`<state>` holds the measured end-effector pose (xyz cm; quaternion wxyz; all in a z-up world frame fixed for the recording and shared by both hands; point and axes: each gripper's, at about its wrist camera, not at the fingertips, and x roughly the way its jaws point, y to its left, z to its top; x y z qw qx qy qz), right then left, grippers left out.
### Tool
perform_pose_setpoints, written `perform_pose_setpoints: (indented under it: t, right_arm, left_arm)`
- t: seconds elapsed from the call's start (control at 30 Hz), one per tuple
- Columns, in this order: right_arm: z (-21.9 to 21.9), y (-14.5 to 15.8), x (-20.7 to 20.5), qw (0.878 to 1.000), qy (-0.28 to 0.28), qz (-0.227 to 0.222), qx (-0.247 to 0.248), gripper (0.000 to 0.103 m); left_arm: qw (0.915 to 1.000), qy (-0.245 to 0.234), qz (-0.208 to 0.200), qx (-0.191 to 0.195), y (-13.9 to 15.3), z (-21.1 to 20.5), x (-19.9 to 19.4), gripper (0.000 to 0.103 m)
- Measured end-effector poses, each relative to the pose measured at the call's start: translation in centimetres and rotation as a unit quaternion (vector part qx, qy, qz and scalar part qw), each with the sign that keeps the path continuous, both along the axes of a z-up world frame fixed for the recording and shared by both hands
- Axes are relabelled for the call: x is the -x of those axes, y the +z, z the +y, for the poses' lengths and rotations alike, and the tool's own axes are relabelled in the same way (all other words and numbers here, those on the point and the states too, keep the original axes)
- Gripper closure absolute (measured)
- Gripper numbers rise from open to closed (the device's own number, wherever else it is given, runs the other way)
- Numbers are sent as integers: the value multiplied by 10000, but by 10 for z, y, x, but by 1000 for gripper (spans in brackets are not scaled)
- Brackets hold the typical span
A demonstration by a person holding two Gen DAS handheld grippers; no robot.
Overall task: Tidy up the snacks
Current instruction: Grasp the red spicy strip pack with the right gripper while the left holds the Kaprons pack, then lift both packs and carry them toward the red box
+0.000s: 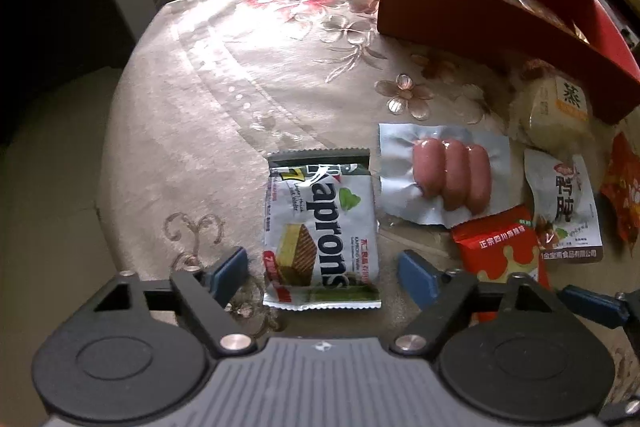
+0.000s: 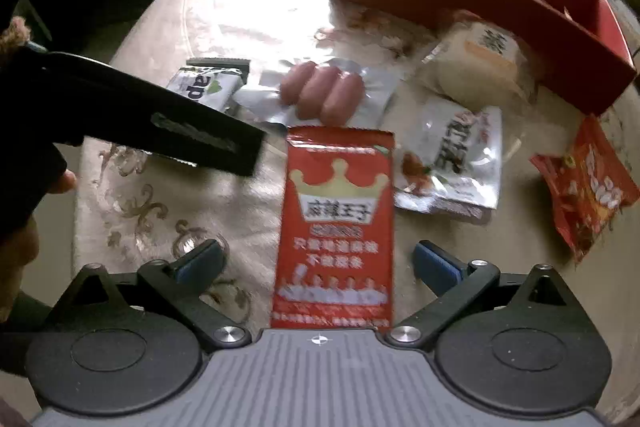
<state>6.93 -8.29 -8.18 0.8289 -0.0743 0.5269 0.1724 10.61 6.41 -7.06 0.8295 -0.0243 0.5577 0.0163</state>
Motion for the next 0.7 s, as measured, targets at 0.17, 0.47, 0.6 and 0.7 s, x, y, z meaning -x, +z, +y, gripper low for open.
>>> perform_pose_setpoints:
  t: [0.17, 0.47, 0.6, 0.7]
  right_arm:
    - [-15, 7, 6, 9993, -24, -204, 321, 42]
    - [-29, 27, 28, 9997, -13, -226, 40, 71]
    - [-41, 18, 28, 9997, -213, -108, -64, 61]
    - [-48, 19, 23, 9988, -384, -85, -303, 29]
  left_arm:
    - [10000, -41, 35, 58, 6, -2, 7, 42]
    - [9988, -298, 152, 359, 7, 0, 40, 42]
    - [9990, -127, 130, 415, 7, 4, 37, 39]
    - [9983, 139, 100, 565, 9, 7, 32, 37]
